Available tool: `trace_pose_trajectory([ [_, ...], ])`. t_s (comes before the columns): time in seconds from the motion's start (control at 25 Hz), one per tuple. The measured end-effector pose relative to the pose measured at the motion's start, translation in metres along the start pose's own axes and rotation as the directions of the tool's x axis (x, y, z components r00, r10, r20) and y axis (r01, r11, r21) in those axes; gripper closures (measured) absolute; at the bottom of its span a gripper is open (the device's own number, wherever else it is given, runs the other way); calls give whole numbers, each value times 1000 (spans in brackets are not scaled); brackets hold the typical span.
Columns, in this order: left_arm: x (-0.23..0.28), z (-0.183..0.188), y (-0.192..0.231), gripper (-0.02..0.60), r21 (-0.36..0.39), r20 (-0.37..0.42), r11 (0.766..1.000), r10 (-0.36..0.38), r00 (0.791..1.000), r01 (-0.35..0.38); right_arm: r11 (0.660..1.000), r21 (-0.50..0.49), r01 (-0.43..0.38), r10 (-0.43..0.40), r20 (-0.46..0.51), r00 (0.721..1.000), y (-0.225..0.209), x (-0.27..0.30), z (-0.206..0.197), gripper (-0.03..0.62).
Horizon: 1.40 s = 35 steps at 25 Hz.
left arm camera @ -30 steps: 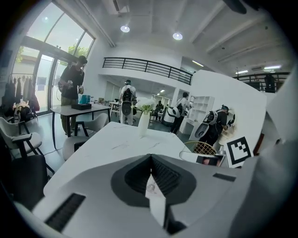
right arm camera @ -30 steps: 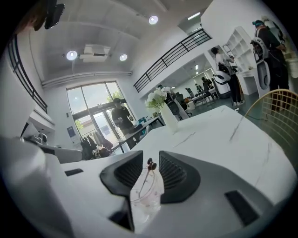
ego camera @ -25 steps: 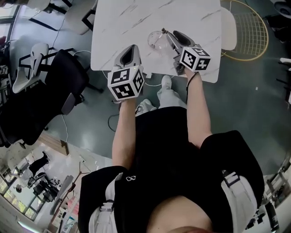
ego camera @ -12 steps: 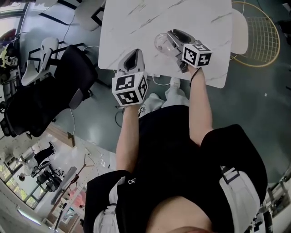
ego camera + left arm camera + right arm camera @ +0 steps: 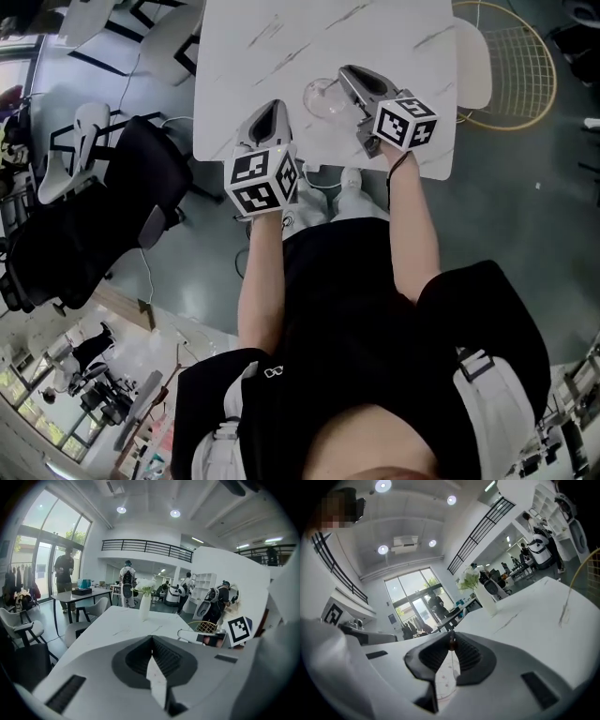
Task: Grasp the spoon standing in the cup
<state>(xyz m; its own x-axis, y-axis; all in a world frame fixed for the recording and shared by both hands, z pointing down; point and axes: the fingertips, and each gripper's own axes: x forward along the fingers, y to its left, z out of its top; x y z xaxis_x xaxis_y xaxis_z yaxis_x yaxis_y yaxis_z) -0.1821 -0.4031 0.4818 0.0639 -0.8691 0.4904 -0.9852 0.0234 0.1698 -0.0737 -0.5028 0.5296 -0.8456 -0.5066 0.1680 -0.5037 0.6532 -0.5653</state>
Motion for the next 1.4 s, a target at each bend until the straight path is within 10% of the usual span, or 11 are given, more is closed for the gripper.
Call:
trace_pose_trajectory([
  [0.64,29,119,-59,566,-10,281,986,-156,947,165,908,-389,156,-60,246,967,42,-62,184,545],
  [1.4,18,158,-54,566,2,379,990,-131,916,141,836,-535,121,37,275,961,73,-56,212,545],
])
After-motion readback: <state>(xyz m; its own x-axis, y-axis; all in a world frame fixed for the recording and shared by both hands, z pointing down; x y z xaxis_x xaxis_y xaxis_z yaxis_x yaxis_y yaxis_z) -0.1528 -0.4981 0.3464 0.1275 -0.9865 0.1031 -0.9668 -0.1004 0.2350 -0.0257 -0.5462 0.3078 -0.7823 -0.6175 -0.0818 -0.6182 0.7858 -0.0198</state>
